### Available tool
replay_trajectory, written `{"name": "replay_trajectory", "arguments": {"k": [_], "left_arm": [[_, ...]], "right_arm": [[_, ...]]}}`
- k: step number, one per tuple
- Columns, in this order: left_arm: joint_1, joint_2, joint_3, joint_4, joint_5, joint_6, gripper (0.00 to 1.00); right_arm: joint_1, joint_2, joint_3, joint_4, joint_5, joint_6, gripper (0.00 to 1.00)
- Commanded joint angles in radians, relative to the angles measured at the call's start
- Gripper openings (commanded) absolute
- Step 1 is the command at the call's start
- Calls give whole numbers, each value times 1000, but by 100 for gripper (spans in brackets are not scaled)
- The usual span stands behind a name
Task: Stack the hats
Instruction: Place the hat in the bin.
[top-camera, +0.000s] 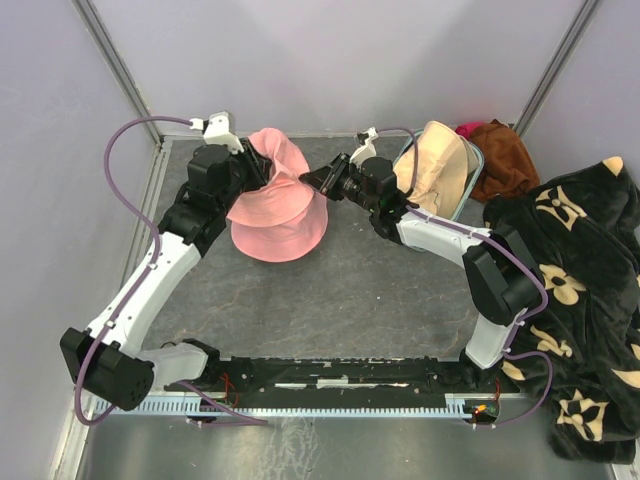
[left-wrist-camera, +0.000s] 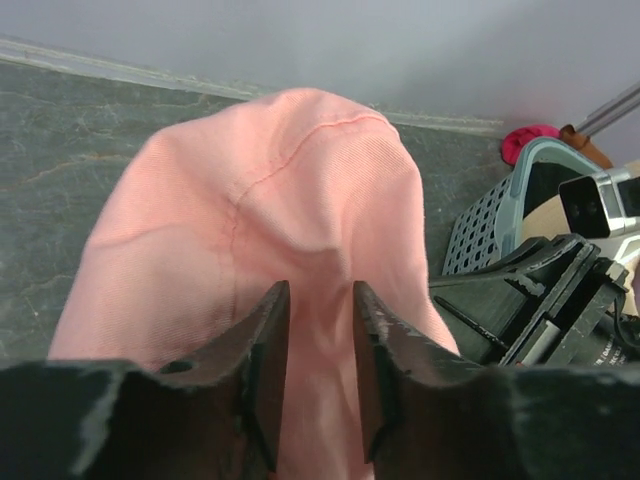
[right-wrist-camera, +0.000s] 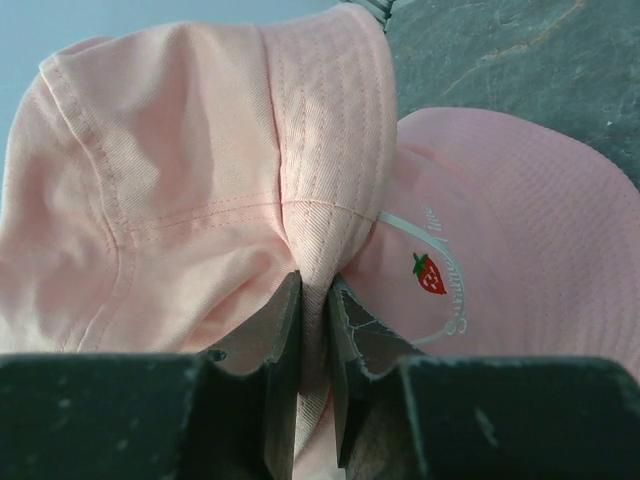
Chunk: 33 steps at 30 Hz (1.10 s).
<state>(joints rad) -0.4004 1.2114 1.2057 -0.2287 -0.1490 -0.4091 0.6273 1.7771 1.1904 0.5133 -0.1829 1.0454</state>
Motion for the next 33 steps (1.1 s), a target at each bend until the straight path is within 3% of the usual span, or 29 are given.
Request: {"name": "replay_trajectory", "arguments": {"k": [1,7,10,33], "left_arm": [[6,-79,-7,59,-89,-48,45],[25,-213,-99,120,-209,-100,65],[39,-294,-177,130,-253,-137,68],[231,-637,-594,154,-171,-617,77]], "right_arm": [[4,-38,9,-33,9,-38,23],[4,-44,18,-40,6,-39,24],[4,-52,23,-47,5,-42,25],[3,-77,51,-101,-5,-41,26]]}}
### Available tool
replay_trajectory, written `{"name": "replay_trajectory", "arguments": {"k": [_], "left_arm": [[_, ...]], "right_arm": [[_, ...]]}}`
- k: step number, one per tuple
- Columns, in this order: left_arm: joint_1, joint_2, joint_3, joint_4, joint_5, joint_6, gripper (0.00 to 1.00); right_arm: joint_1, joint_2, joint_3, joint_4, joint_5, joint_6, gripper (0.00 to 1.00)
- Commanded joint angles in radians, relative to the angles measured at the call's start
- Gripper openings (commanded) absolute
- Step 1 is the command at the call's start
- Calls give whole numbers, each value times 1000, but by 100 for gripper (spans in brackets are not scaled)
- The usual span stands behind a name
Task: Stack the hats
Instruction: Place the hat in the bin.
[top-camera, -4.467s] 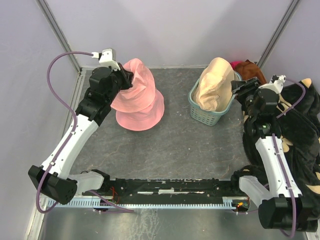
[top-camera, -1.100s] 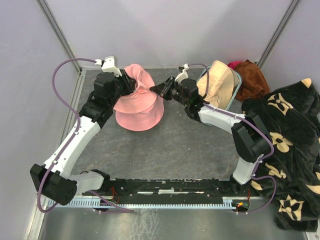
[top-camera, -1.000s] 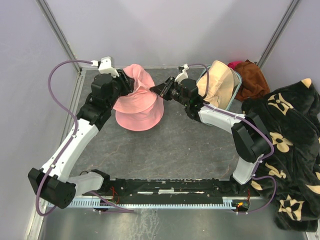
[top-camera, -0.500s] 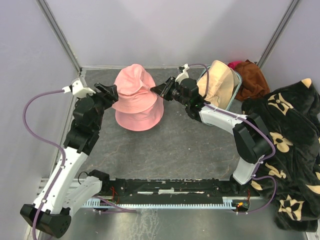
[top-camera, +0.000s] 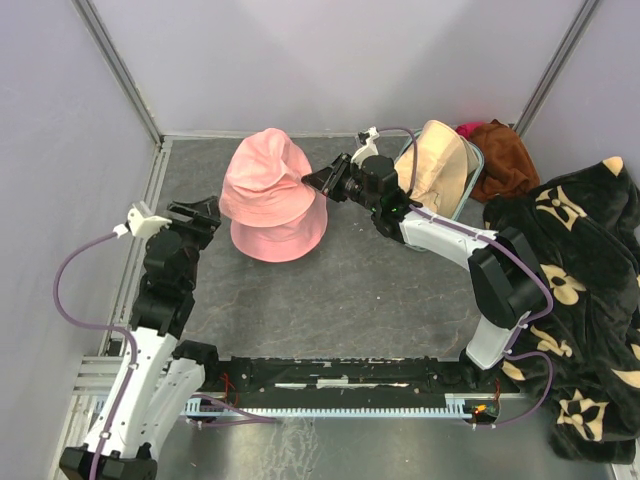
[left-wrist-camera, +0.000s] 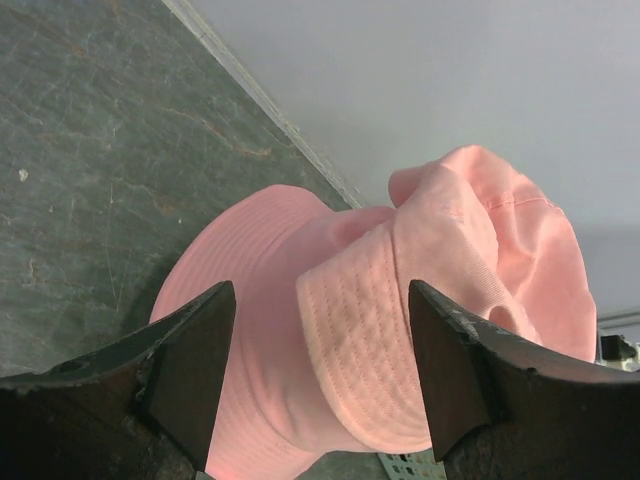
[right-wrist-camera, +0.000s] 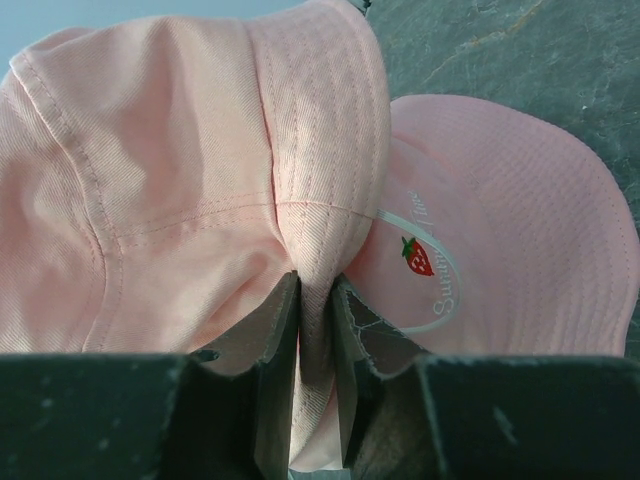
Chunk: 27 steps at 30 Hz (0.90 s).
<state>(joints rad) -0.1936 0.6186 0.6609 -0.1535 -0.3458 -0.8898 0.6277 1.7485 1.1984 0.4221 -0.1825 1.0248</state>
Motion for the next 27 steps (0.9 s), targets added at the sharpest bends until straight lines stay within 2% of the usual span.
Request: {"name": "replay_trajectory", "arguments": {"k": [1,7,16,19,27], "left_arm": [[30,-61,-75,107,43,-159,77],[69,-56,-133,186,139,-252,78],[192,-11,-317,504,377,-483,79],[206,0,-347,579,402,-524,82],[215,0,-429,771,380,-629,83]], "right_arm": [[4,-50,45,-10,-7,-20,26],[4,-53,50,-16,-7,-25,26],[3,-54,49,-17,-9,-28,26],[3,-50,50,-16,-13,-28,26],[4,-49,50,-16,-11,-28,26]]}}
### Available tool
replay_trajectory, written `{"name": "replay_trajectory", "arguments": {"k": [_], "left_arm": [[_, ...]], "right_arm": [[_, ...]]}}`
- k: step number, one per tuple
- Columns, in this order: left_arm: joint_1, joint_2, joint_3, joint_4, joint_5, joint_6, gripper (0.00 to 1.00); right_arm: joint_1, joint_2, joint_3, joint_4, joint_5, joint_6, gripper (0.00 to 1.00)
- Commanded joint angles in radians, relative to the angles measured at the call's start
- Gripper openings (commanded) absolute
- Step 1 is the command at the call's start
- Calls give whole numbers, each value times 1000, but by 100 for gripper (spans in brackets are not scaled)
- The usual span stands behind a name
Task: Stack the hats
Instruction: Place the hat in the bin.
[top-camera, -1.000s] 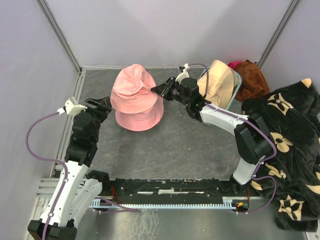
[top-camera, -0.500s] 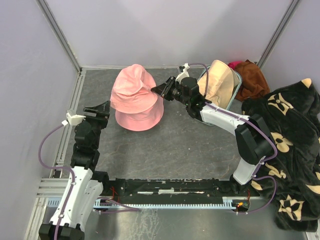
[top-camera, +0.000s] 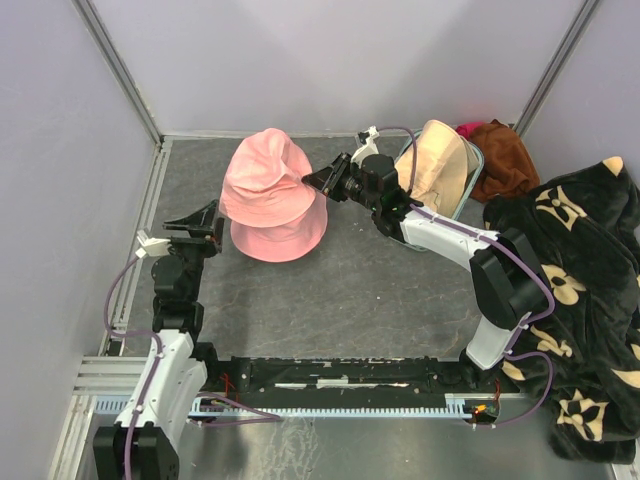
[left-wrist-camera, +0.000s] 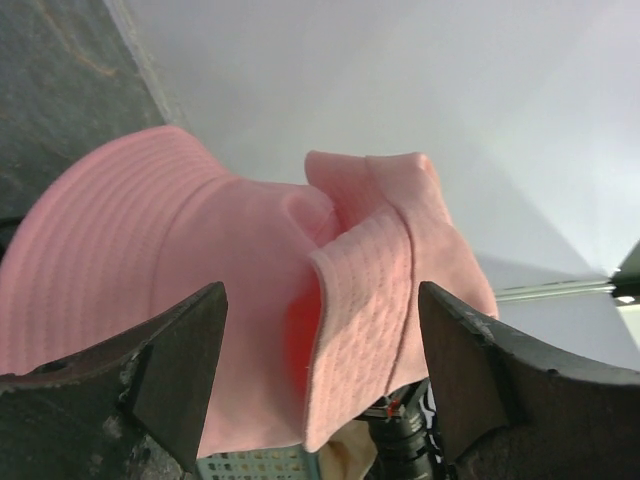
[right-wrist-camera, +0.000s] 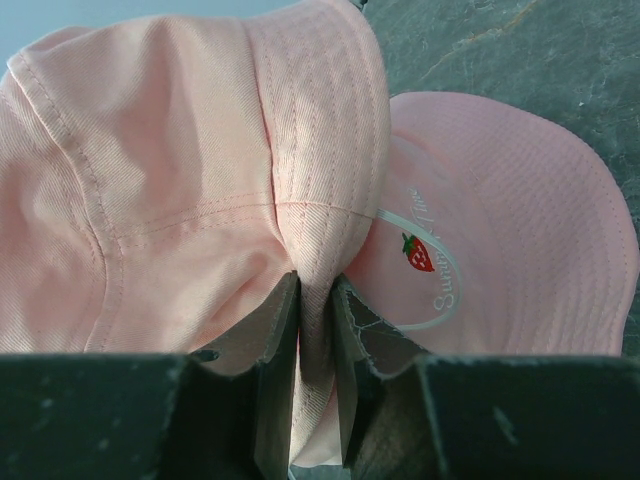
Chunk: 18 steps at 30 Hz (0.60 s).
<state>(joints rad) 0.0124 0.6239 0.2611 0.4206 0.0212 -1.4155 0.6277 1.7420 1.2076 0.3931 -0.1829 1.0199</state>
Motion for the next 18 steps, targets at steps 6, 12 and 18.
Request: {"name": "replay_trajectory", "arguments": {"k": [6,12,18], "left_arm": [[11,20,-35,269,11,-130,82],[11,85,-38,356,43,-167,79],[12,143,-70,461,65,-225,77]], "right_arm": [[7,-40,44,13,-8,-24,27],[15,-32,54,15,-7,-23,26],[23,-26,59,15,-3,-26,26]]}}
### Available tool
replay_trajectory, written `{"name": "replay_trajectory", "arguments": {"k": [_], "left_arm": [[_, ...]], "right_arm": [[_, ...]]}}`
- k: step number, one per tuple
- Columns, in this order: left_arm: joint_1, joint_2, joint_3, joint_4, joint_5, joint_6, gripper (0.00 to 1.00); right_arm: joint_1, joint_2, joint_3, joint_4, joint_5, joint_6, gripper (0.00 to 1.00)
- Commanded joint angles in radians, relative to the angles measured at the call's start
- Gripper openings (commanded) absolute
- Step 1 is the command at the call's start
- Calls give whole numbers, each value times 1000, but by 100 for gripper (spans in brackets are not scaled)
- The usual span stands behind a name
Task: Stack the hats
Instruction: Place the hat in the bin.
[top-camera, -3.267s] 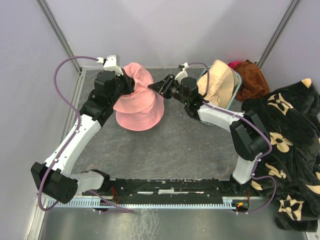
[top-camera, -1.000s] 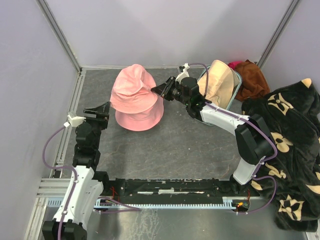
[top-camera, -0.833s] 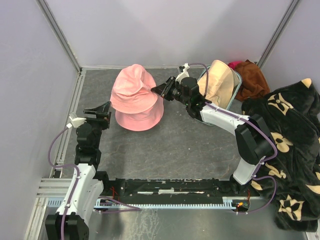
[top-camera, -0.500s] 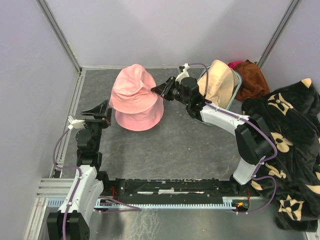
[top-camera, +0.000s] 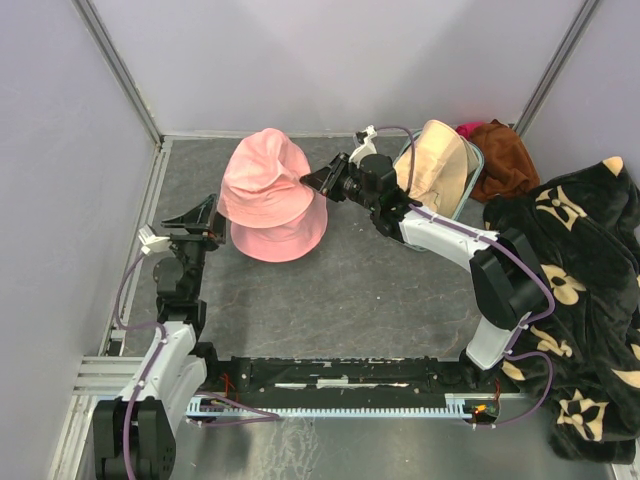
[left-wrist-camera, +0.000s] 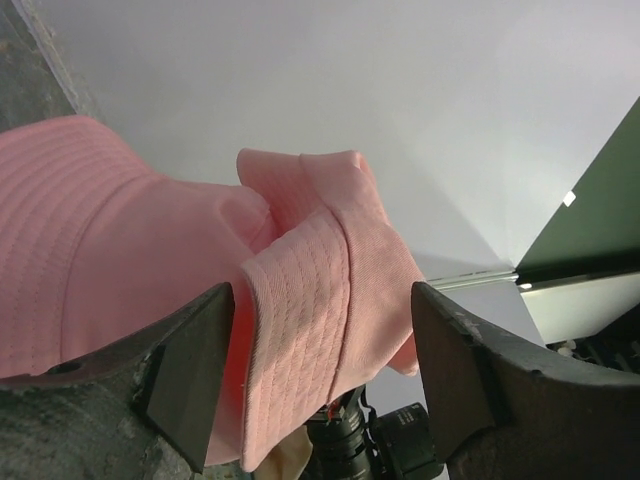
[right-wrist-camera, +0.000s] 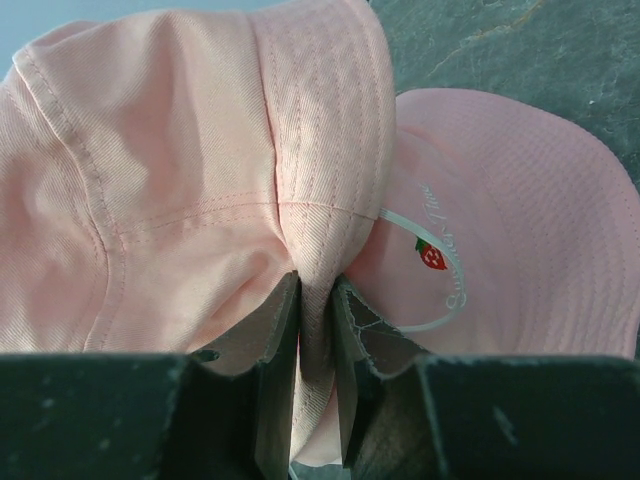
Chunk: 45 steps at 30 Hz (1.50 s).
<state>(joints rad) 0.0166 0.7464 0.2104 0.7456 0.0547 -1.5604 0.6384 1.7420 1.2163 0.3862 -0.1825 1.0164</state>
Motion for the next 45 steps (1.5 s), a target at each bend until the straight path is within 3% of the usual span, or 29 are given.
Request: {"name": "replay_trajectory", "arguments": {"k": [1,10,17,27,33,45], "left_arm": [[8,27,-20,148,34,-86,77],[8,72,-31,245,42,-134,70],[7,97,-36,301,43,-165,52],[8,97,-11,319,43,-76,3],[8,79,32,325,63,42,3],[10,113,146,385,162,227,3]], "right_arm": [[13,-26,52,22,-6,-23,26],[16,-31,39,17,4,-33,26],[17,-37,31,14,8,-39,26],[17,-59,29,-9,18,-60,26],[15,-93,19,-35,41,-88,28],[-7,-109,20,-50,39,-86,46]]}}
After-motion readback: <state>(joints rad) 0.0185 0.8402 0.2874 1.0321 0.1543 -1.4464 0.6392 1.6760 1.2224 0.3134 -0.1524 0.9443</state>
